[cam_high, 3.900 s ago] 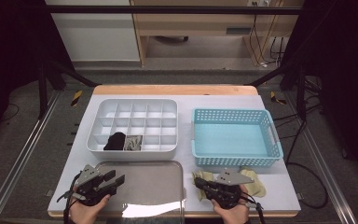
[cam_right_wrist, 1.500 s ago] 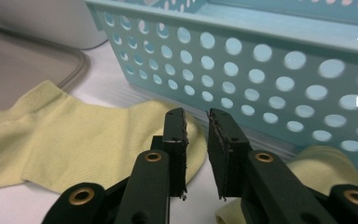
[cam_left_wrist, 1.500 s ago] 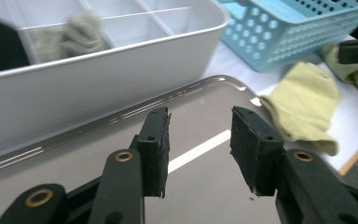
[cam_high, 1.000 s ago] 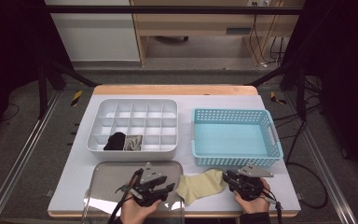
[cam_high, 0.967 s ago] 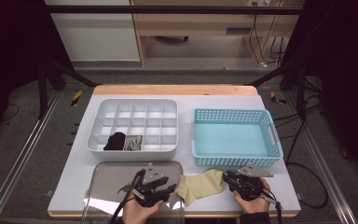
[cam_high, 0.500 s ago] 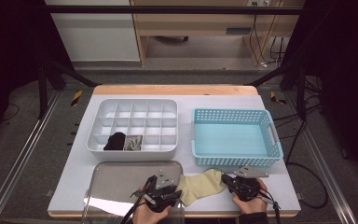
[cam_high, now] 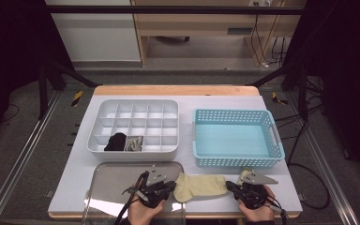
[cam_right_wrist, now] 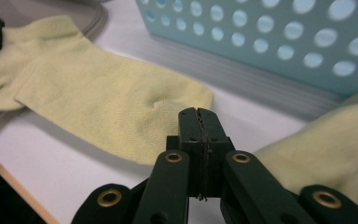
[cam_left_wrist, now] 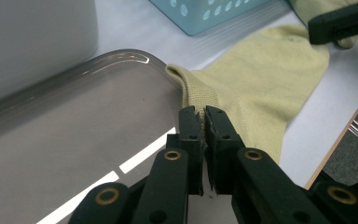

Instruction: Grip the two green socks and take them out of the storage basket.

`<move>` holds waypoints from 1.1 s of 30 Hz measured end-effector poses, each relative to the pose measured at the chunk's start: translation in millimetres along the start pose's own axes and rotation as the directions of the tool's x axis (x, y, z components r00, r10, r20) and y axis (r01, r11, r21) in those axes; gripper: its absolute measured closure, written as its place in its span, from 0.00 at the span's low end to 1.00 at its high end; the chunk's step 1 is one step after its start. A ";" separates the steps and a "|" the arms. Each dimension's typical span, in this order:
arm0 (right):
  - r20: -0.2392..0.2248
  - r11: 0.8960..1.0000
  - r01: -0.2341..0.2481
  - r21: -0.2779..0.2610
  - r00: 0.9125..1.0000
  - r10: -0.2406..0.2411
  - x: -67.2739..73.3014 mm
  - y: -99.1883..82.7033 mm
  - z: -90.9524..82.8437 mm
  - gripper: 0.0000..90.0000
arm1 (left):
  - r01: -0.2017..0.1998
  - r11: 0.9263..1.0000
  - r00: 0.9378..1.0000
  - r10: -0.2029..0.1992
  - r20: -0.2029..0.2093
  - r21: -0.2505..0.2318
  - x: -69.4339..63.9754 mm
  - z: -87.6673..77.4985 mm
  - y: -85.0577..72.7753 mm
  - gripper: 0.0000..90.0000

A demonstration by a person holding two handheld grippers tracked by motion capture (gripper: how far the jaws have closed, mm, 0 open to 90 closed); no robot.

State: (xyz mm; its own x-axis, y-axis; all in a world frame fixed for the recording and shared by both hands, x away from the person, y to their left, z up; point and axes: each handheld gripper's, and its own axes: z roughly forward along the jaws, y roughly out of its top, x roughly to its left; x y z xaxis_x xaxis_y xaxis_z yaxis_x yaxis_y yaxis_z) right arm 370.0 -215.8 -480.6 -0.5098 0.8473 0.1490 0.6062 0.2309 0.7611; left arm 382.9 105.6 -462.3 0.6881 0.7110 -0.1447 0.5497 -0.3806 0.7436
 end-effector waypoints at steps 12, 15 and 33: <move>0.023 0.991 -0.025 -0.134 0.999 0.028 -8.7 10.1 -28.4 0.86 | 0.011 1.000 1.000 -0.012 -0.009 -0.024 6.3 -8.2 -0.7 0.78; 0.075 0.986 -0.041 -0.164 0.996 0.054 -21.0 10.6 -39.6 0.84 | 0.021 0.998 1.000 -0.022 -0.015 -0.065 13.3 -17.8 -0.4 0.72; 0.179 0.986 -0.125 -0.107 0.973 0.142 -55.7 -14.7 -42.6 0.76 | 0.084 0.982 0.993 -0.098 -0.072 -0.166 52.2 -51.2 -12.8 0.60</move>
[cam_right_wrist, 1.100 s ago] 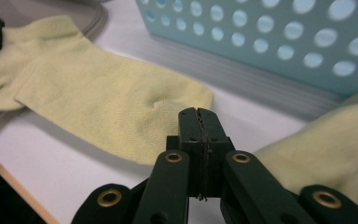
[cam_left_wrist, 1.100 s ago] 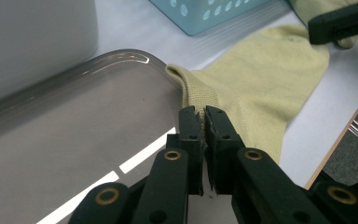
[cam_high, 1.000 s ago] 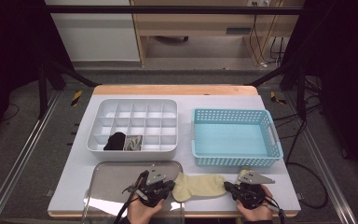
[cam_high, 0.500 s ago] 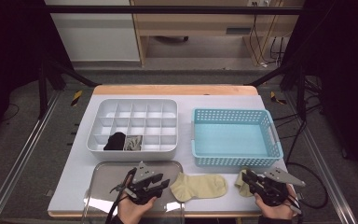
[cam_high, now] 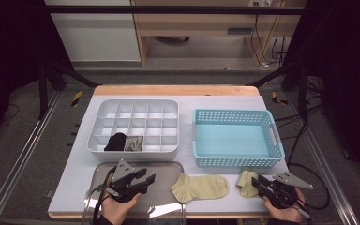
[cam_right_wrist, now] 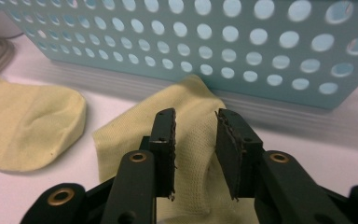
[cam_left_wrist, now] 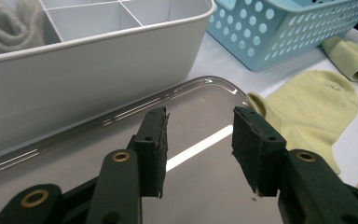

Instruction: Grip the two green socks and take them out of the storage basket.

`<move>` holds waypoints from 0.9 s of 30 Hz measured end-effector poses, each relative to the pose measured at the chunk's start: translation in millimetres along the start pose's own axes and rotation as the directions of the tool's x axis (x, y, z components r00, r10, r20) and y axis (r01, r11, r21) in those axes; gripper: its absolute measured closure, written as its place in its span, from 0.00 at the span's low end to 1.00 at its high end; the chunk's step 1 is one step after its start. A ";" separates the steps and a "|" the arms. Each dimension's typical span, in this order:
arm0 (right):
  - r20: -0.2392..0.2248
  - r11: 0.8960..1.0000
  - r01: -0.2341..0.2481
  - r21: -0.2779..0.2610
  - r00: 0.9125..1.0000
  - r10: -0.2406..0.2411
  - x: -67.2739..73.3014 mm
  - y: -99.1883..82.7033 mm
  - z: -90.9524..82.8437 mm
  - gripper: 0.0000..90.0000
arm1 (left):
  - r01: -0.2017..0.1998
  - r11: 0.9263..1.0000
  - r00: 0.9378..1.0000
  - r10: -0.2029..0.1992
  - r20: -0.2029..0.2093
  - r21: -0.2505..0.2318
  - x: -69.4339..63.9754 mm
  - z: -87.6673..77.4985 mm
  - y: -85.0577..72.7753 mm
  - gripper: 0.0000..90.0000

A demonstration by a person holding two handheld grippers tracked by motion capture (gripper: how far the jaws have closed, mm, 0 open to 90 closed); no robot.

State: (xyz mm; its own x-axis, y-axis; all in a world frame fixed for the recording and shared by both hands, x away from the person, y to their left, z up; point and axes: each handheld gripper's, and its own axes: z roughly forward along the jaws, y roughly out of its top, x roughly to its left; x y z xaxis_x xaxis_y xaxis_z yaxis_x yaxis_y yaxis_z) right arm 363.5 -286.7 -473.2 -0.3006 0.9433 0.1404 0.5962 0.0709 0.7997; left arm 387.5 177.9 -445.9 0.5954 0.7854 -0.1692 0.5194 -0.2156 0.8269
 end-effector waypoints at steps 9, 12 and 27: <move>-0.009 1.000 -0.003 0.012 1.000 0.003 -2.4 -2.1 -0.5 0.94 | 0.005 1.000 1.000 -0.005 0.001 0.004 -0.2 1.1 -1.3 0.61; -0.010 1.000 0.006 -0.008 1.000 -0.006 -0.4 0.3 -3.5 0.94 | 0.008 1.000 1.000 -0.008 0.002 0.004 0.1 1.0 -0.9 0.61; -0.183 0.977 0.200 -0.069 0.960 -0.210 60.3 31.5 11.6 0.93 | 0.003 1.000 1.000 -0.004 0.013 0.012 -1.1 3.4 -1.3 0.62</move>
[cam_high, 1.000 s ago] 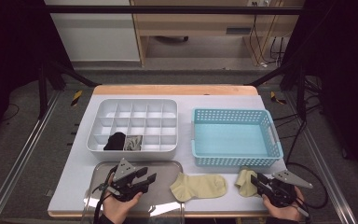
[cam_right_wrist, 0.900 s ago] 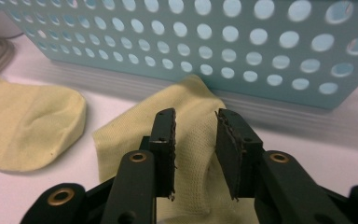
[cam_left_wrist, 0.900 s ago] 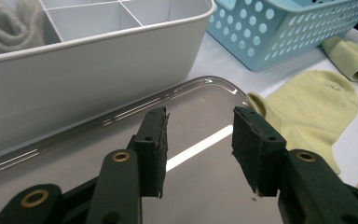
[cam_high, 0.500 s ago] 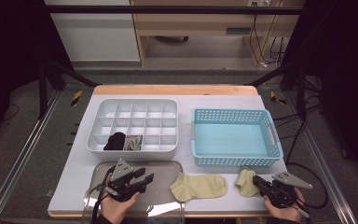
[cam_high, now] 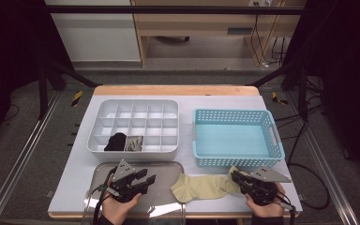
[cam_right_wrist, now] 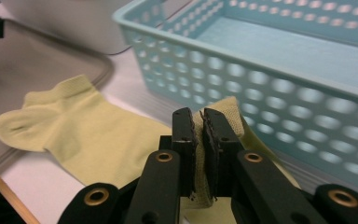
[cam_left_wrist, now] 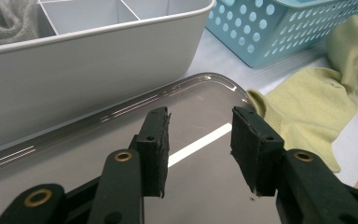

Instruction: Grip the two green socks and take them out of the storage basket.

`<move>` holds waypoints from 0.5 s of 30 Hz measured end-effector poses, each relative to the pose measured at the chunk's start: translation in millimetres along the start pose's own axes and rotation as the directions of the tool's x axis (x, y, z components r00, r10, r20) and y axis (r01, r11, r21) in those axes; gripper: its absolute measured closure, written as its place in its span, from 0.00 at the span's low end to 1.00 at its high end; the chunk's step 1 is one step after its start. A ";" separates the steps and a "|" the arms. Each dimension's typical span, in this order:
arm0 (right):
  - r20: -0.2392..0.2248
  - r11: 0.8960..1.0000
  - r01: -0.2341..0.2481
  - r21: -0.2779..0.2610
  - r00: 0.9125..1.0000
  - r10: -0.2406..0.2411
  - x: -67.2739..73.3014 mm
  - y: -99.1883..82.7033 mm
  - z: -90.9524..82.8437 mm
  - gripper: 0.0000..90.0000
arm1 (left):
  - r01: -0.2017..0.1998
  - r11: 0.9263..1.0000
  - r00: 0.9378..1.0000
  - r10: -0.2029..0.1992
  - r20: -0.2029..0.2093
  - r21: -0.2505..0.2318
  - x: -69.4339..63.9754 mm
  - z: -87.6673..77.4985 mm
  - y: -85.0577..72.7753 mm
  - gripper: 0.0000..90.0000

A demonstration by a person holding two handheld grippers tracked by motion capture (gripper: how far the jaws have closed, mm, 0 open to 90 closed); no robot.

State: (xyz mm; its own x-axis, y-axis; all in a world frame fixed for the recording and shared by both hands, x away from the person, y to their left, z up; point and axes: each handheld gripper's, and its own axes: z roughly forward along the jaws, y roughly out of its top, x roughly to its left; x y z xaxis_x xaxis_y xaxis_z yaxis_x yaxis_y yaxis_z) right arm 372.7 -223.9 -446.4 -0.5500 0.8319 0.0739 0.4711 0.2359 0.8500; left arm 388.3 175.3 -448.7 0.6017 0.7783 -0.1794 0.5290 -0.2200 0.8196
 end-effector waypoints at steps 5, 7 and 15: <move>-0.061 0.999 0.029 0.040 0.998 -0.027 17.0 3.1 24.1 0.92 | 0.002 1.000 1.000 -0.002 -0.001 0.002 -0.1 1.0 -0.1 0.62; -0.083 0.998 0.035 0.053 0.996 -0.031 23.2 3.1 34.5 0.91 | -0.003 1.000 1.000 0.003 0.000 0.004 -0.6 1.5 -0.2 0.62; -0.123 0.996 0.033 0.086 0.992 -0.022 34.4 0.3 58.0 0.80 | -0.006 1.000 1.000 0.006 -0.002 0.004 -1.4 2.4 -0.1 0.62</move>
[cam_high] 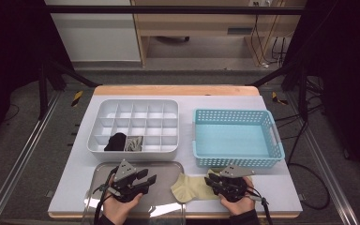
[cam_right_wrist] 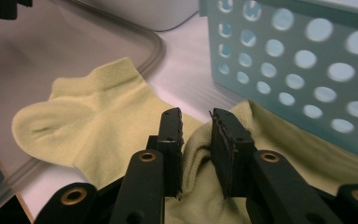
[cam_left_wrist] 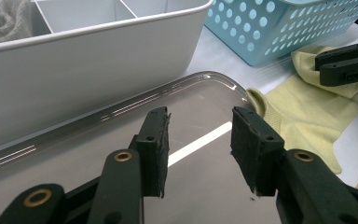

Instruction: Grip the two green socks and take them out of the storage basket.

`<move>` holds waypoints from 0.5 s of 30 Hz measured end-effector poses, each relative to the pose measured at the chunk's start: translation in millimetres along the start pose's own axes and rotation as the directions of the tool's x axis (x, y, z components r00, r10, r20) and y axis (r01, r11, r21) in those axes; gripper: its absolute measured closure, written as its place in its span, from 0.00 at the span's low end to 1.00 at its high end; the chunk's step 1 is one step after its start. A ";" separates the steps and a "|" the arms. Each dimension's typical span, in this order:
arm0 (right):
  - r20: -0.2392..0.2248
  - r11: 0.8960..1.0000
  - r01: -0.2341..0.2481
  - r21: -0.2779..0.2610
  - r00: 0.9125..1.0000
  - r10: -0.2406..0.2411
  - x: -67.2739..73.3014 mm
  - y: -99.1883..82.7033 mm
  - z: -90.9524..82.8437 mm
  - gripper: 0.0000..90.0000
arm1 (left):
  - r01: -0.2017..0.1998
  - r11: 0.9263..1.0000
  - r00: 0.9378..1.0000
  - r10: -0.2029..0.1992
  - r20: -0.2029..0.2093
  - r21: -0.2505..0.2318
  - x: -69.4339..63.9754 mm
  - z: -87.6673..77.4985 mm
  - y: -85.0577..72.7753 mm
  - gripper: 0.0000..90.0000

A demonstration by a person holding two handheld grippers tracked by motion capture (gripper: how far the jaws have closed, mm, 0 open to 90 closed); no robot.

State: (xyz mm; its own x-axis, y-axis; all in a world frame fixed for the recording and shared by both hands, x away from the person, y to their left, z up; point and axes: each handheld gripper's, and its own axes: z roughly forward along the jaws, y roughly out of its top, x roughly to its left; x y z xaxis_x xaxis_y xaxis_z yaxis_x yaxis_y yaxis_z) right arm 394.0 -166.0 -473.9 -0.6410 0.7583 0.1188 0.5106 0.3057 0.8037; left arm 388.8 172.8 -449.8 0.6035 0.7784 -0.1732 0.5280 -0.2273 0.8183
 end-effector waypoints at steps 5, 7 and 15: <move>-0.012 0.997 -0.019 -0.077 1.000 0.018 -1.1 4.6 -11.6 0.73 | 0.000 1.000 1.000 0.000 0.007 -0.007 -1.7 -1.0 1.3 0.61; 0.002 0.993 -0.026 -0.113 1.000 0.026 -4.9 7.2 -21.7 0.72 | 0.001 1.000 1.000 -0.001 0.013 -0.008 -3.7 -1.7 2.4 0.62; 0.083 0.984 -0.066 -0.163 0.993 0.080 -29.3 2.3 -49.7 0.72 | -0.025 0.999 0.998 0.026 0.056 -0.026 -20.1 -4.3 12.6 0.63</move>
State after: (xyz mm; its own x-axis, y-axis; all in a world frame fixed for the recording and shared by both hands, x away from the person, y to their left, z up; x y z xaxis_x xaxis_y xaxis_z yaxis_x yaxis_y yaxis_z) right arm 385.5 -216.1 -446.5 -0.5485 0.8253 0.1343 0.4513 0.1569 0.8785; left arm 380.8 156.8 -433.6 0.6495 0.7383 -0.1819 0.4970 -0.2311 0.8364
